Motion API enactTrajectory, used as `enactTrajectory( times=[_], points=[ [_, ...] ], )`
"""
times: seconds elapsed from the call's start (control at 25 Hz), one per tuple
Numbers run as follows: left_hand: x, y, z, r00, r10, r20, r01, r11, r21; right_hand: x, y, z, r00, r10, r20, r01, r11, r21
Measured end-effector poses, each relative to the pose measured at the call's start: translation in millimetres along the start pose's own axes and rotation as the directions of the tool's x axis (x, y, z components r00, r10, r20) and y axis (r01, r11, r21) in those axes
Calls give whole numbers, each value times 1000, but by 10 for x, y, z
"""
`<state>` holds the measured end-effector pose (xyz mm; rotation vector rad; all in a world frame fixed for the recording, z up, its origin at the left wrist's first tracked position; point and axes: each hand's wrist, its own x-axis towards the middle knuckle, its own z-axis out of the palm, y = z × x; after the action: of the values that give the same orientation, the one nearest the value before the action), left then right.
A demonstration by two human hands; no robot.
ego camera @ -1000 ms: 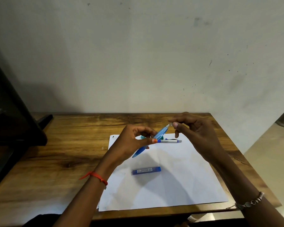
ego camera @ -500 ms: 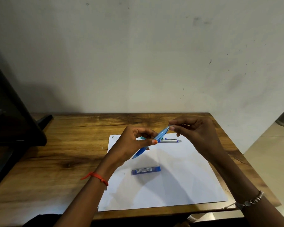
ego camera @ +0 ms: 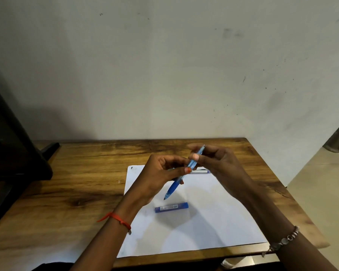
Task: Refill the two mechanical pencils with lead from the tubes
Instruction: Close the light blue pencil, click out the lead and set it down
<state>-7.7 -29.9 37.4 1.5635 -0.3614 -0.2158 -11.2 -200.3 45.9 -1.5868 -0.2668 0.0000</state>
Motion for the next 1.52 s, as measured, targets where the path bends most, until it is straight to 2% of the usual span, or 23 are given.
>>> enactTrajectory(
  times=[0.08, 0.16, 0.28, 0.4, 0.56, 0.72, 1.04, 1.52],
  points=[
    [8, 0, 9, 1000, -8, -25, 6, 997, -76, 33, -1, 81, 1000, 31, -4, -31, 999, 40],
    [12, 4, -13, 999, -36, -30, 28, 972, -232, 86, -78, 135, 996, 67, -56, -52, 969, 241],
    [14, 1, -17, 996, -85, 38, 93, 916, -390, 205, -296, 132, 989, 123, -79, -51, 800, 598],
    [-2, 2, 12, 982, -137, 128, 182, 862, -473, 289, -617, 118, 994, 101, -48, -38, 709, 704],
    [-31, 20, -14, 943, -113, 312, 283, 768, -575, 213, -1029, 46, 996, -9, -87, 68, 701, 710],
    [-39, -2, -17, 907, -67, 415, 323, 744, -585, 101, -1288, 12, 986, -51, -156, 144, 723, 675],
    [-32, -44, -28, 905, -126, 406, 355, 748, -560, -7, -1536, 162, 987, -44, -155, 113, 876, 469],
    [-34, -31, -44, 906, -128, 404, 361, 731, -579, 21, -1563, 248, 986, -82, -142, 144, 853, 502]
  ],
)
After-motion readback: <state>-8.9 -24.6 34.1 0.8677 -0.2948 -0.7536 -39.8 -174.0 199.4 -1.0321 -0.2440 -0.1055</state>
